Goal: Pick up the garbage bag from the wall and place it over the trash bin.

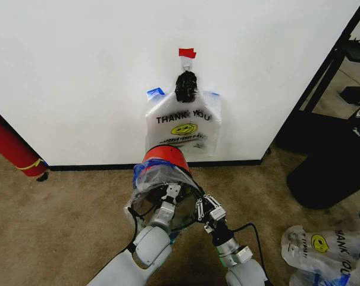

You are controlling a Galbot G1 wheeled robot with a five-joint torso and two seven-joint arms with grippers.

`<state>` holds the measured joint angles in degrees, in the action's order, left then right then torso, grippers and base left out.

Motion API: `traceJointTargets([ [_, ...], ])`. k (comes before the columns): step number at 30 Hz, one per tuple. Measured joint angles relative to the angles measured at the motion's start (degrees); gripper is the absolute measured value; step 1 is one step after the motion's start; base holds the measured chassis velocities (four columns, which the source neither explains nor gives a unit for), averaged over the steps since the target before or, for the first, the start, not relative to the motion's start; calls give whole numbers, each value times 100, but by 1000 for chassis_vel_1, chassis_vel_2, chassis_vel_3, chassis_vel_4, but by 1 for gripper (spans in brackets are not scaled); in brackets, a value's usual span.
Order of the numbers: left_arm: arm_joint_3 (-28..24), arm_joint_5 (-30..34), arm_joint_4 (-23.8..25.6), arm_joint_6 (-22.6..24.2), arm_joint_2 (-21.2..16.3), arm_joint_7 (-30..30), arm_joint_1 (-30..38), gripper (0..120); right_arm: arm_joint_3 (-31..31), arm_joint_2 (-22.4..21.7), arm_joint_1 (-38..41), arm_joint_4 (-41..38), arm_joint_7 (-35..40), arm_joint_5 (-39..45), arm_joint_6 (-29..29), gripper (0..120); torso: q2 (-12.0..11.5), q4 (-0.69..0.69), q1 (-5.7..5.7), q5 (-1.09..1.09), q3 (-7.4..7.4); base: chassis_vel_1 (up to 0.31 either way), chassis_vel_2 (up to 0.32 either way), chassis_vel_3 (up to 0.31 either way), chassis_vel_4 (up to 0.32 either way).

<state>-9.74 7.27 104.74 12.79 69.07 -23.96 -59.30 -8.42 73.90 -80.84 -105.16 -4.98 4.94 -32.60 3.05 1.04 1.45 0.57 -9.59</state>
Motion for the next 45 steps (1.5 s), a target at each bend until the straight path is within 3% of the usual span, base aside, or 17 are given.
traceJointTargets([
  [15, 71, 155, -81, -262, 113, 192, 94, 0, -2, 48, -2, 92, -25, 142, -10, 0, 0, 0, 0, 0, 0, 0, 0, 0, 0],
  [21, 110, -2, 21, -433, -94, 333, -87, 0, -19, 60, 28, 178, 34, 627, 115, 0, 0, 0, 0, 1, 0, 0, 0, 0, 0],
  [29, 74, -314, 477, -508, -279, 425, -537, 0, 66, 75, 45, 153, 314, 1504, 549, 0, 0, 0, 0, 1, 0, 0, 0, 0, 0],
  [35, 225, -559, 846, -1458, -460, 1779, -971, 0, 155, 210, 129, 307, 484, 1739, 716, 0, 0, 1, 0, 1, 0, 0, 0, 0, 0],
  [36, 225, -559, 846, -1458, -460, 1779, -971, 0, 155, 210, 129, 307, 484, 1739, 716, 0, 0, 1, 0, 1, 0, 0, 0, 0, 0],
  [40, 484, -807, 1265, -1751, -659, 2099, -1369, 0, 158, 214, 150, 265, 536, 2070, 918, 0, 0, -1, 0, 1, 0, 0, 0, 0, 0],
  [45, 1200, -1090, 2233, -1975, -1157, 2278, -1924, 13, -20, -138, 70, -155, 810, 3189, 1581, 0, 0, 0, 0, 1, 0, 0, 0, 0, 0],
])
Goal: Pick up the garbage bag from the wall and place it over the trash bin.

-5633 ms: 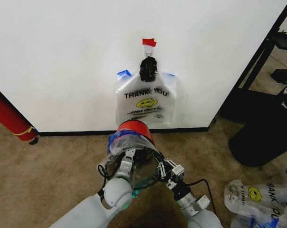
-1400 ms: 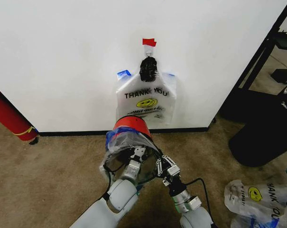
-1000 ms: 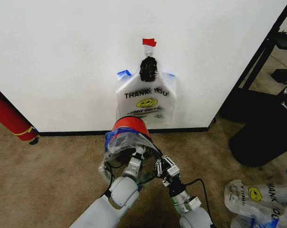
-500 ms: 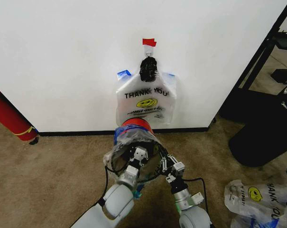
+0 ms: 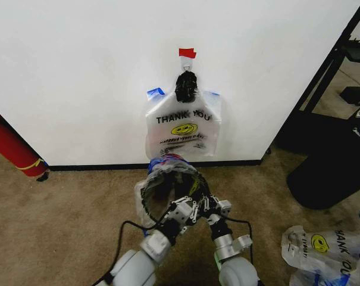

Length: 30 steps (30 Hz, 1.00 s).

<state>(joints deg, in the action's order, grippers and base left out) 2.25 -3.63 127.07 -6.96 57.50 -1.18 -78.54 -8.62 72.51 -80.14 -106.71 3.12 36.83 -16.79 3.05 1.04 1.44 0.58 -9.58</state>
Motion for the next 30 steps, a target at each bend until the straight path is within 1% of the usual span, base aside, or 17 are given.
traceJointTargets([
  [2, 243, 0, 394, -7, -182, -4, -139, 21, -68, -112, -37, -147, 105, 296, 134, 0, 0, 0, 0, 0, 0, 0, 0, 0, 0],
  [4, 382, -1, 652, -12, -277, -79, -209, 29, -92, -161, -85, -299, 244, 485, 276, 0, 0, 0, 0, 0, 0, 0, 0, 0, 0],
  [5, 427, -12, 734, -12, -292, -133, -227, 34, -92, -170, -115, -365, 309, 535, 338, 0, 0, 0, 0, 0, 0, 0, 0, 0, 0],
  [6, 427, -12, 734, -12, -292, -133, -227, 34, -92, -170, -115, -365, 309, 535, 338, 0, 0, 0, 0, 0, 0, 0, 0, 0, 0],
  [8, 544, -83, 850, -2, -287, -242, -245, 41, -88, -179, -182, -508, 479, 589, 483, 0, 0, 0, 0, 0, 0, 0, 0, 0, 0],
  [11, 950, -225, 1012, 91, -306, -307, -389, 55, -75, -154, -291, -789, 955, 708, 746, 0, 0, 0, 0, 0, 0, 0, 0, 0, 0],
  [12, 950, -225, 1012, 91, -306, -307, -389, 55, -75, -154, -291, -789, 955, 708, 746, 0, 0, 0, 0, 0, 0, 0, 0, 0, 0],
  [17, 1439, -177, 938, 163, -668, -341, -832, 77, -165, 35, -301, -1077, 1880, 900, 840, 0, 0, -1, 0, 0, 0, 0, 0, 0, 0],
  [18, 1439, -177, 938, 163, -668, -341, -832, 77, -165, 35, -301, -1077, 1880, 900, 840, 0, 0, -1, 0, 0, 0, 0, 0, 0, 0],
  [19, 1500, -166, 911, 165, -732, -335, -909, 79, -197, 78, -301, -1123, 2038, 944, 840, 0, 0, 0, 0, 1, 0, 0, 0, 0, 0],
  [20, 1544, -149, 878, 193, -808, -315, -1003, 87, -228, 123, -307, -1172, 2190, 990, 839, 0, 0, 0, 0, 0, 0, 0, 0, 0, 0],
  [23, 1536, -98, 769, 334, -935, -259, -1138, 97, -281, 207, -320, -1274, 2461, 1057, 808, 0, 0, 0, 0, 0, 0, 0, 0, 0, 0],
  [25, 1505, -78, 721, 393, -954, -248, -1147, 99, -290, 227, -322, -1295, 2508, 1064, 789, 0, 0, 0, 0, 0, 0, 0, 0, 0, 0],
  [27, 1326, 74, 488, 673, -939, -248, -1093, 100, -304, 288, -341, -1360, 2606, 1061, 718, 0, 0, 0, 0, 0, 0, 0, 0, 0, 0],
  [29, 1211, 210, 321, 797, -862, -287, -975, 100, -303, 296, -366, -1378, 2612, 1007, 651, 0, 0, 0, 0, 1, 0, 0, 0, 0, 0],
  [30, 1211, 210, 321, 797, -862, -287, -975, 100, -303, 296, -366, -1378, 2612, 1007, 651, 0, 0, 0, 0, 1, 0, 0, 0, 0, 0],
])
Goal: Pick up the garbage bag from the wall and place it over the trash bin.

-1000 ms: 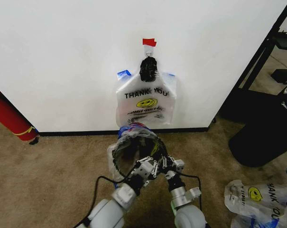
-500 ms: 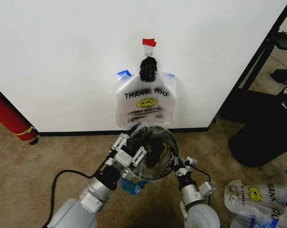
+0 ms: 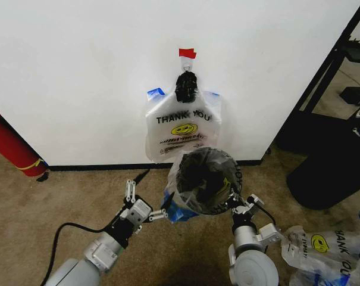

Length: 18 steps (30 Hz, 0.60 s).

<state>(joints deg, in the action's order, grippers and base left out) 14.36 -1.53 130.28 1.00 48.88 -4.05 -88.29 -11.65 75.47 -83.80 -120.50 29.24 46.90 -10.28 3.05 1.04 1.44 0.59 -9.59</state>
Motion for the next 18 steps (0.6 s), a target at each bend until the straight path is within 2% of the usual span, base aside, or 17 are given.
traceJointTargets([
  [6, -206, 632, 7, 385, 249, -217, 341, 100, 71, 12, -1, 153, -124, -407, -248, 0, 0, 0, 0, -1, 0, 0, 0, 0, 0],
  [11, -353, 828, -12, 733, 385, -436, 553, 99, 194, 82, 25, 356, -447, -1045, -610, 0, 0, 0, 0, -2, 0, 0, 0, 0, 0],
  [18, -650, 843, -442, 1389, 477, -1118, 693, 98, 269, 159, 65, 487, -836, -1608, -989, 0, 0, 0, 0, -1, 0, 0, 0, 0, 0],
])
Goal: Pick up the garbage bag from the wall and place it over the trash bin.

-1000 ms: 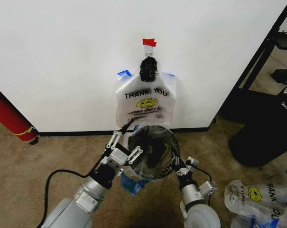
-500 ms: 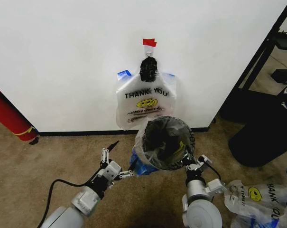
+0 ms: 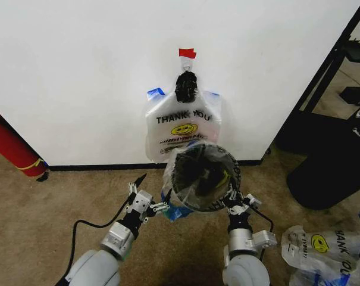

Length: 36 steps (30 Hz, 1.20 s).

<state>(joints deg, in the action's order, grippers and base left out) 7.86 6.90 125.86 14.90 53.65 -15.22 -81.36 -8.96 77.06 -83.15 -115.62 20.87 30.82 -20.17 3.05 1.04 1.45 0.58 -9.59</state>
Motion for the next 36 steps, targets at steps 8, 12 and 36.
traceJointTargets([
  [8, -14, -37, -165, 108, -8, -116, -49, 98, -16, 49, 7, -21, 28, -3, -33, 0, 0, -1, 0, -1, 0, 0, 0, 0, 0],
  [12, -91, -93, -362, 45, 58, -115, 91, 98, 29, 41, -83, -175, 126, 223, 115, 0, 0, 0, 0, 0, 0, 0, 0, 0, 0],
  [36, 237, -710, -1593, -2529, 189, 1504, 635, 98, 58, -180, -374, -1205, 807, 2367, 1922, 0, 0, 0, 0, 1, 0, 0, 0, 0, 0],
])
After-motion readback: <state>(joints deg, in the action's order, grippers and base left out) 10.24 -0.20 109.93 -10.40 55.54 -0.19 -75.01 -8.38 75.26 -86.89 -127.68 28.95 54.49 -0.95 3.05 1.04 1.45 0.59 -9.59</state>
